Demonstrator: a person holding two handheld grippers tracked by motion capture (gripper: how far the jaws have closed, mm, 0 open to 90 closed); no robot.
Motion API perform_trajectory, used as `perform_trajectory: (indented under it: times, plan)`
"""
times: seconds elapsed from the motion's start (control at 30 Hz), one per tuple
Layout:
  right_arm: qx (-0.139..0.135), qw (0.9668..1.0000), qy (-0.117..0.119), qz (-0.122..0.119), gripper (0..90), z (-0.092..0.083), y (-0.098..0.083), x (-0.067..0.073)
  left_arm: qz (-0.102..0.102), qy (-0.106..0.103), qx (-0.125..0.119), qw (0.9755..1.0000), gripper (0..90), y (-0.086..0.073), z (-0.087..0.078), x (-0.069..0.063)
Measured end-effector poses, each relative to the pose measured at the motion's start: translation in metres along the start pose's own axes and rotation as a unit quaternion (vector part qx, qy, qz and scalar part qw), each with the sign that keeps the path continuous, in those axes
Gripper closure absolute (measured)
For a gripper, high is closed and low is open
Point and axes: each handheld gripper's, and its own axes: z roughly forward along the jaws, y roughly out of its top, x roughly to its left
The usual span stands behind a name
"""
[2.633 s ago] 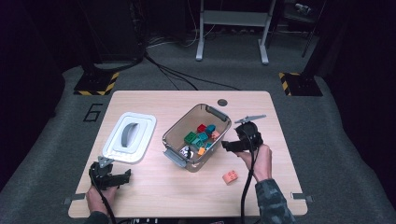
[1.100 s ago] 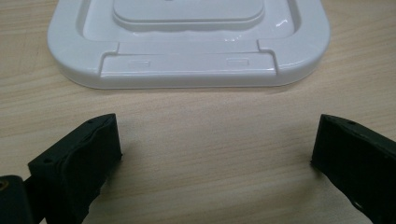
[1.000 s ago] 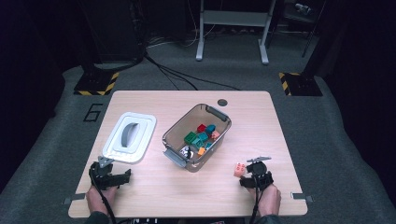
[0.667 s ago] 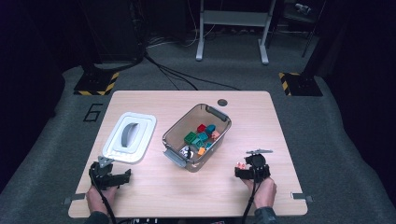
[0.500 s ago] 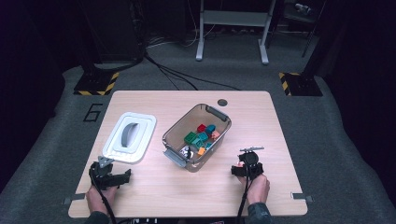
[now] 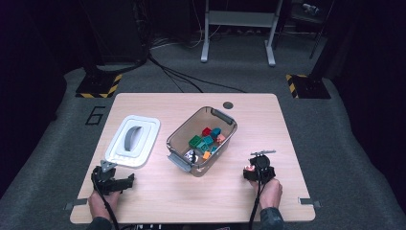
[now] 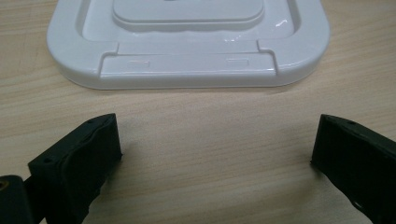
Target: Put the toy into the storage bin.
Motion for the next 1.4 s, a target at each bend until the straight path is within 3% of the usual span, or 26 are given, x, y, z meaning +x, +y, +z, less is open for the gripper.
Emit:
perform_trajectory:
  times: [0.1, 0.23, 0.3, 0.43, 0.63, 0.83, 1.4]
  plan:
    - [0.007, 0.9999, -0.001, -0.012, 48.4, 0.003, 0.006, 0.000, 0.000, 0.000, 0.000, 1.0000, 1.1, 0.000, 0.000, 0.000]
    - [0.019, 0.9998, -0.002, -0.003, 52.6, 0.006, 0.011, 0.000, 0.000, 0.000, 0.000, 1.0000, 1.1, 0.000, 0.000, 0.000]
    - [0.016, 0.9997, 0.000, -0.019, 57.6, 0.008, 0.013, -0.001, 0.000, 0.000, 0.000, 1.0000, 1.1, 0.000, 0.000, 0.000]
    - [0.021, 0.9996, -0.001, -0.020, 58.5, 0.007, 0.014, 0.002, 0.000, 0.000, 0.000, 1.0000, 1.1, 0.000, 0.000, 0.000]
    - [-0.001, 0.9997, 0.007, -0.024, 58.7, -0.001, 0.019, 0.000, 0.001, 0.000, 0.000, 1.0000, 1.1, 0.000, 0.000, 0.000]
    - [-0.019, 0.9995, 0.022, -0.014, 58.7, -0.014, 0.027, -0.002, 0.000, 0.000, 0.000, 1.0000, 1.2, 0.000, 0.000, 0.000]
    - [-0.061, 0.9964, 0.056, -0.016, 58.8, -0.043, 0.059, -0.007, 0.000, 0.000, 0.000, 1.0000, 1.1, 0.000, 0.000, 0.000]
